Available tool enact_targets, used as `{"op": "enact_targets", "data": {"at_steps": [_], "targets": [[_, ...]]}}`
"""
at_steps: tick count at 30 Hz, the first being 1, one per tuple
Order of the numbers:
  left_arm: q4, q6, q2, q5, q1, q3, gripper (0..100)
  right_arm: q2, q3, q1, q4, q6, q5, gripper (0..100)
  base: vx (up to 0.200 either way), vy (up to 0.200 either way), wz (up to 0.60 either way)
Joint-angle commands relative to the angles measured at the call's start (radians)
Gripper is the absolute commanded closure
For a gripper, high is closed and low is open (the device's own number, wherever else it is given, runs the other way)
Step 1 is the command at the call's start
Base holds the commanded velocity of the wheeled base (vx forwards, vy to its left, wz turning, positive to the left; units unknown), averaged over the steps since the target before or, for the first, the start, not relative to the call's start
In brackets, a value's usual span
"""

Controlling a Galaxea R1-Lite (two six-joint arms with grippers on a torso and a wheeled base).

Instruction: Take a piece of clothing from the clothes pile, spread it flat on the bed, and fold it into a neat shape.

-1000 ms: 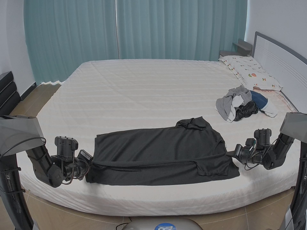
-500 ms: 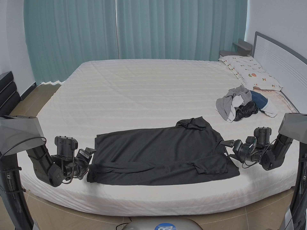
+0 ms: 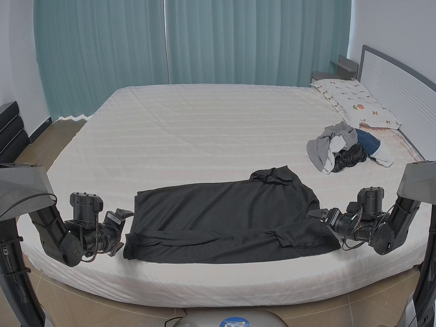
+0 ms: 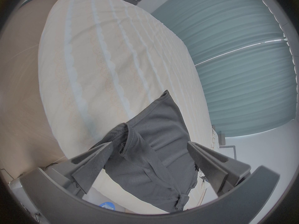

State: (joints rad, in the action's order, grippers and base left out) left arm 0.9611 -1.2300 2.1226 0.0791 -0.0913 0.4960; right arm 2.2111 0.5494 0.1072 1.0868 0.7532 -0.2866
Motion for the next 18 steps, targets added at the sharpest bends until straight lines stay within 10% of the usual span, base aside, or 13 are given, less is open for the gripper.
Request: {"op": "enact_targets", "data": {"at_steps": [1, 10, 18], "targets": [[0.001, -0.002, -0.024, 0.013, 0.008, -0.011, 0, -0.037, -0.005, 0.063, -0.008, 0.002, 0.043, 0, 0.0, 0.0, 0.0], [0.001, -0.002, -0.029, 0.013, 0.007, -0.014, 0, -0.054, -0.062, 0.141, -0.067, 0.219, 0.135, 0, 0.0, 0.0, 0.0], [0.002, 0.006, -0.021, 0.013, 0.005, -0.019, 0, 0.019, -0.062, 0.152, -0.054, 0.23, 0.181, 0, 0.0, 0.0, 0.0]]}}
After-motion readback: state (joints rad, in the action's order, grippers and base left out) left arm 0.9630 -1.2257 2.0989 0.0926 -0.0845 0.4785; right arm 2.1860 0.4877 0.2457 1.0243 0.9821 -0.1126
